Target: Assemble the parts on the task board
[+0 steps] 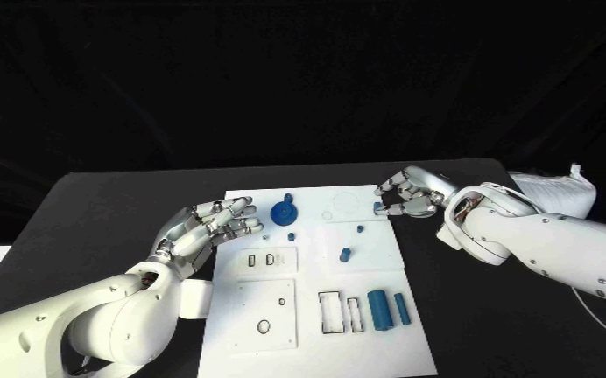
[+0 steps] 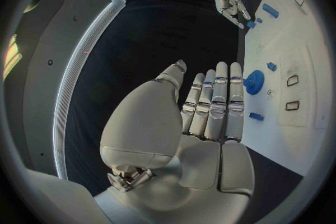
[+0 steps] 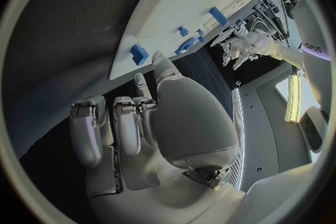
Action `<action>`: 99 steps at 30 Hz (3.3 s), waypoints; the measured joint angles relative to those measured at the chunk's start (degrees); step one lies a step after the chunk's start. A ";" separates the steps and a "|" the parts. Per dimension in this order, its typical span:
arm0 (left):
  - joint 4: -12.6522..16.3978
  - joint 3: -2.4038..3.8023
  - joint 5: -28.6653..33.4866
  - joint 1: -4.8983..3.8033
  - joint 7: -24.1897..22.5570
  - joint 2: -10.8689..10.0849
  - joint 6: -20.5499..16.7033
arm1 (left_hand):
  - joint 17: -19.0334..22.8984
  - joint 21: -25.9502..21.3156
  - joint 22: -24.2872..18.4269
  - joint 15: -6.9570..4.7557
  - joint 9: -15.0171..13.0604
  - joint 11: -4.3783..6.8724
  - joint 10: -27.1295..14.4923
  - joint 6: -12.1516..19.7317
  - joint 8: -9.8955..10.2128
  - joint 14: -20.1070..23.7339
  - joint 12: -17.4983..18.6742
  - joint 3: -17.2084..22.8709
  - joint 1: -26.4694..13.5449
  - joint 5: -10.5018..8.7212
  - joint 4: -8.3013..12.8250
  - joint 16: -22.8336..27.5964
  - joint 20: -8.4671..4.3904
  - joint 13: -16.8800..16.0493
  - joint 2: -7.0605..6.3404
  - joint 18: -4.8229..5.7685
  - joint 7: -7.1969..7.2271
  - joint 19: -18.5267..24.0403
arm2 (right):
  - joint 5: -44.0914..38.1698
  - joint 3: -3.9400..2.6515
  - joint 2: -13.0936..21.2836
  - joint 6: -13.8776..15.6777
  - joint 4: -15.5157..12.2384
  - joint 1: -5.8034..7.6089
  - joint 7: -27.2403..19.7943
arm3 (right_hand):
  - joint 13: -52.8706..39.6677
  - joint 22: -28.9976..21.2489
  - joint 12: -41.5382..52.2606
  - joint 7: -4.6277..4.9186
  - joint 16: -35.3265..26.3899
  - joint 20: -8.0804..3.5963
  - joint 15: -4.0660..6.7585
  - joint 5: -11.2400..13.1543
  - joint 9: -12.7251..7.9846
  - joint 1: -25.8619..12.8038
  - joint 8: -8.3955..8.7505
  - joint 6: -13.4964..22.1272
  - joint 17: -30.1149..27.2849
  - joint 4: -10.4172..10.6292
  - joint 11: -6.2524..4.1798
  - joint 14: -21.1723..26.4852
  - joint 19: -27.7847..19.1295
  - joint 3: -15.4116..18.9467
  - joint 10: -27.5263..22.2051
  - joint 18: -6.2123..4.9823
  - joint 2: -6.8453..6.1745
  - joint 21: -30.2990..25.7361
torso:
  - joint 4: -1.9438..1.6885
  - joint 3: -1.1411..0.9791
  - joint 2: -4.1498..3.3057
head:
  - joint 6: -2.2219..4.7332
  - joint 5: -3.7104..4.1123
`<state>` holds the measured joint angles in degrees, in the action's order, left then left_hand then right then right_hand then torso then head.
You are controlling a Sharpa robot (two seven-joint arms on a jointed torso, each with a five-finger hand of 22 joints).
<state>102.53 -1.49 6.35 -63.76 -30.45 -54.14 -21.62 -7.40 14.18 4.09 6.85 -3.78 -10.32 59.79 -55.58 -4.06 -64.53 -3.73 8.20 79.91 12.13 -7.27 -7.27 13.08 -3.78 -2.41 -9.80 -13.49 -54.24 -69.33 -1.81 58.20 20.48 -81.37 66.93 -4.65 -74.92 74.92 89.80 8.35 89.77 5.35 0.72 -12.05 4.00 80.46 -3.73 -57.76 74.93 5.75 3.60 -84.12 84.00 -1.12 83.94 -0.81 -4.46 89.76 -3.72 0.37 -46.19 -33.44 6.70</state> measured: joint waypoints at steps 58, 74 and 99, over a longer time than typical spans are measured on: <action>-0.11 0.00 0.00 0.01 0.17 -0.09 0.09 | -0.02 0.00 -0.04 0.00 0.00 0.20 -0.21 0.00 0.00 0.00 0.00 0.19 0.22 0.00 0.18 0.00 0.00 -0.01 0.22 0.00 0.00 0.00 | -7.92 -0.09 -3.79 1.09 2.08 -0.75 1.61 | -0.03 0.01 0.00 -1.67 0.00 -1.27 1.45 4.92 0.42 2.10 -1.03 -7.20 0.02 -3.16 -2.00 0.20 0.00 -6.66 0.15 0.00 5.47 0.00 | -0.04 0.11 0.08 | -0.77 -0.09; -0.92 0.00 0.01 0.01 0.18 -0.11 0.08 | -0.01 0.00 -0.04 0.00 0.00 0.20 -0.20 0.00 0.00 0.00 0.00 0.19 0.22 0.00 0.18 0.00 0.00 -0.01 0.22 0.00 0.00 0.00 | -10.09 -0.54 -4.78 4.91 -7.84 -0.50 4.19 | -0.05 0.00 0.01 -1.66 0.00 -1.67 1.86 3.95 0.41 0.98 -1.05 -7.20 0.00 -3.03 -2.37 0.20 0.01 -7.38 0.11 0.00 6.55 0.00 | -0.07 0.28 0.26 | -1.13 -0.85; -2.27 0.00 0.65 -0.01 -0.09 -0.03 -0.09 | 0.00 0.00 -0.03 0.00 0.00 -0.01 -0.42 0.00 0.00 0.00 0.00 0.19 0.22 0.00 0.18 0.33 0.00 -0.01 0.22 0.00 0.00 0.00 | -14.82 0.16 -15.65 2.35 -11.83 -4.34 12.18 | -0.02 -0.01 0.00 -1.66 0.00 -1.66 1.85 4.00 0.42 -0.48 -0.61 -7.20 -0.01 -3.12 -2.35 0.20 0.00 -7.76 0.12 0.00 6.16 0.00 | -0.24 0.38 0.26 | -3.03 -3.71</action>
<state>100.27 -1.49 6.99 -63.77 -30.54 -54.17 -21.72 -7.41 14.19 4.06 6.85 -3.78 -10.33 59.37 -55.58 -4.06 -64.53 -3.73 8.39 80.13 12.13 -7.10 -6.94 13.08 -3.79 -2.19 -9.80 -13.49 -54.24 -84.15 -1.65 42.55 22.83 -93.20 62.59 7.54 -74.94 74.91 89.80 6.69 89.77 3.69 2.58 -8.05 4.42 79.98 -4.35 -64.96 74.92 2.62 1.25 -83.92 84.01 -8.88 84.05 -0.81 1.71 89.76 -3.96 0.76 -45.93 -36.47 2.98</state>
